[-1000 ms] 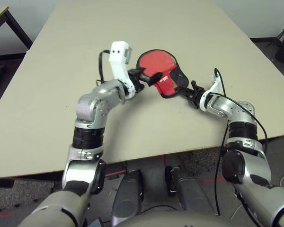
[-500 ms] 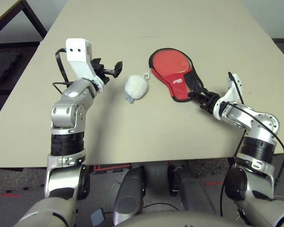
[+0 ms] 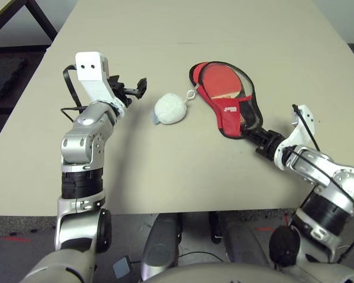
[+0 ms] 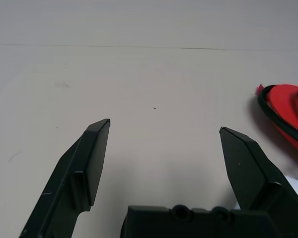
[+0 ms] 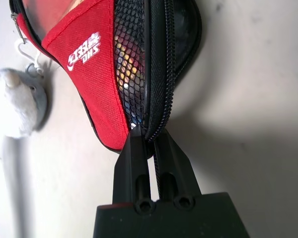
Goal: Store the ping-pong paddle in its case and zip it.
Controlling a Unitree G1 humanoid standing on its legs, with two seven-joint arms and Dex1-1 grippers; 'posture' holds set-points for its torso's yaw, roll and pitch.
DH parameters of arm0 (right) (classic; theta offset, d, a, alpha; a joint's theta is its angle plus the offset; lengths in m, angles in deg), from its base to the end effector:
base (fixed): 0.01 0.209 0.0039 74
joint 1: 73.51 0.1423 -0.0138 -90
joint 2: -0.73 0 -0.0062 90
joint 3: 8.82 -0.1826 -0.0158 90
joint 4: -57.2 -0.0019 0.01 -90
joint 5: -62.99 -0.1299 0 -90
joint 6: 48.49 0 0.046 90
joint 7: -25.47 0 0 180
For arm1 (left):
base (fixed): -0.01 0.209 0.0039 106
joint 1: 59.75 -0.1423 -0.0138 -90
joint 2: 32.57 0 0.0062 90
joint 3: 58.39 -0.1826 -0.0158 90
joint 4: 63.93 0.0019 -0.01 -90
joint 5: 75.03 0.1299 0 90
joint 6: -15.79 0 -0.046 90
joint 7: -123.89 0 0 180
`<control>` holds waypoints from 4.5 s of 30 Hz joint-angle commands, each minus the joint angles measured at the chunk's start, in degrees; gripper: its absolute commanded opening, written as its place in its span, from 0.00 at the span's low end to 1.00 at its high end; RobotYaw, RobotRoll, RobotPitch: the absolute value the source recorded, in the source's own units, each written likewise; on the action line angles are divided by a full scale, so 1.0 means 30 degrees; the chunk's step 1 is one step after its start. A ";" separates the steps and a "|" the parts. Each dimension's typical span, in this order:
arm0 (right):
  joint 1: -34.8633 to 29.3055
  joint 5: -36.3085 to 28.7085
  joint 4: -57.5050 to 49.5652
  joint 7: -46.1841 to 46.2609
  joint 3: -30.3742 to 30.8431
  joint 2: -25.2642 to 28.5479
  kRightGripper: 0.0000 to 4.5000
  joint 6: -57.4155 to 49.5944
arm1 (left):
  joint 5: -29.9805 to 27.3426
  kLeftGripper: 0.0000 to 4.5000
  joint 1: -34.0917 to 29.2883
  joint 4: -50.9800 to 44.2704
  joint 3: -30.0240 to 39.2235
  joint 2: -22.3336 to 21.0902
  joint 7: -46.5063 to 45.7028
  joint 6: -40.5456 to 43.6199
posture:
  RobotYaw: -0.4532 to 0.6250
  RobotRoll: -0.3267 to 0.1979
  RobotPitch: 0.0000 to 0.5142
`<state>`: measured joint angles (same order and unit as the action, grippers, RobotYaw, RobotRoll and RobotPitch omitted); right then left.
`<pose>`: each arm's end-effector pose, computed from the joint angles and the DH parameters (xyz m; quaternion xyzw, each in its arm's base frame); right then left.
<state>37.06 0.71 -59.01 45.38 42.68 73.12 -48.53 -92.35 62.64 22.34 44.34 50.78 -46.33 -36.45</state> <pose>0.1970 -0.1865 0.1376 0.3230 0.2682 0.1364 0.8973 0.2727 0.2222 0.1836 0.0091 -0.0119 -0.0547 0.9984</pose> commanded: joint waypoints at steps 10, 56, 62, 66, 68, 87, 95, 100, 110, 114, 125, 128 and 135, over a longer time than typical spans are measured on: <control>-0.8410 -1.4631 -0.2430 0.7432 0.5672 0.7453 0.00 0.5739 | 0.0190 1.00 0.0038 0.0666 0.0500 -0.0201 -0.0144 -0.0651 | 0.48 0.62 0.41; -0.2983 -1.4232 0.7145 0.1813 1.0780 1.6064 0.99 1.0457 | 0.0471 1.00 0.1201 0.2481 0.0241 -0.0065 0.0442 -0.1707 | 0.46 0.62 0.39; -0.2375 -1.4635 0.9670 0.1180 1.0544 1.4711 0.99 0.9940 | 0.0508 1.00 0.1395 0.2535 0.0174 -0.0032 0.0525 -0.1625 | 0.47 0.62 0.38; -0.1941 -1.4049 1.0978 -0.0661 1.0971 1.4362 0.99 0.8456 | 0.0514 1.00 0.1467 0.2537 0.0220 -0.0098 0.0565 -0.1575 | 0.48 0.62 0.38; -0.1663 -1.3423 1.1565 -0.1721 1.1181 1.4243 0.99 0.7696 | 0.0513 1.00 0.1477 0.2491 0.0237 -0.0101 0.0558 -0.1532 | 0.48 0.62 0.38; 0.1145 -0.0944 1.4136 -1.4999 1.3789 1.3823 0.99 0.3303 | 0.0467 1.00 0.1391 0.1831 0.0319 -0.0304 0.0538 -0.0932 | 0.51 0.62 0.37; 0.1916 0.0700 1.3877 -1.6322 1.3460 1.2265 0.99 0.2225 | 0.0503 1.00 0.1617 0.1984 0.0182 -0.0179 0.0539 -0.0959 | 0.51 0.62 0.37; 0.2019 0.1357 1.3460 -1.6408 1.3071 1.1283 0.99 0.1648 | 0.0496 1.00 0.1626 0.2007 0.0180 -0.0156 0.0544 -0.0957 | 0.51 0.62 0.38; 0.1457 0.2252 1.1718 -1.5382 1.1054 0.9944 0.51 0.0087 | 0.0459 1.00 0.1261 0.1804 0.0304 -0.0063 0.0429 -0.0921 | 0.52 0.62 0.39; 0.1093 0.2014 1.0671 -1.4295 0.9917 0.9253 0.23 -0.0767 | 0.0446 1.00 0.1189 0.1735 0.0334 -0.0047 0.0378 -0.0914 | 0.52 0.62 0.39; -0.3296 -0.7073 0.4810 -0.6795 1.0531 1.0101 0.01 -0.0823 | 0.0456 1.00 0.1117 0.1775 0.0365 0.0030 0.0310 -0.0995 | 0.50 0.62 0.40; -0.4471 -1.1833 0.3984 -0.3065 1.1902 1.1450 0.01 0.1624 | 0.0474 1.00 0.1168 0.1843 0.0324 0.0088 0.0290 -0.1039 | 0.49 0.62 0.40; -0.6312 -1.6906 0.2117 0.1169 1.5439 1.4805 0.01 0.7797 | 0.0543 1.00 0.1414 0.2261 0.0220 0.0183 0.0395 -0.1223 | 0.47 0.62 0.39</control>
<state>19.91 -49.33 -51.88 47.02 83.59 117.10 -25.31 -90.90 67.03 28.55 45.53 51.02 -45.44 -39.79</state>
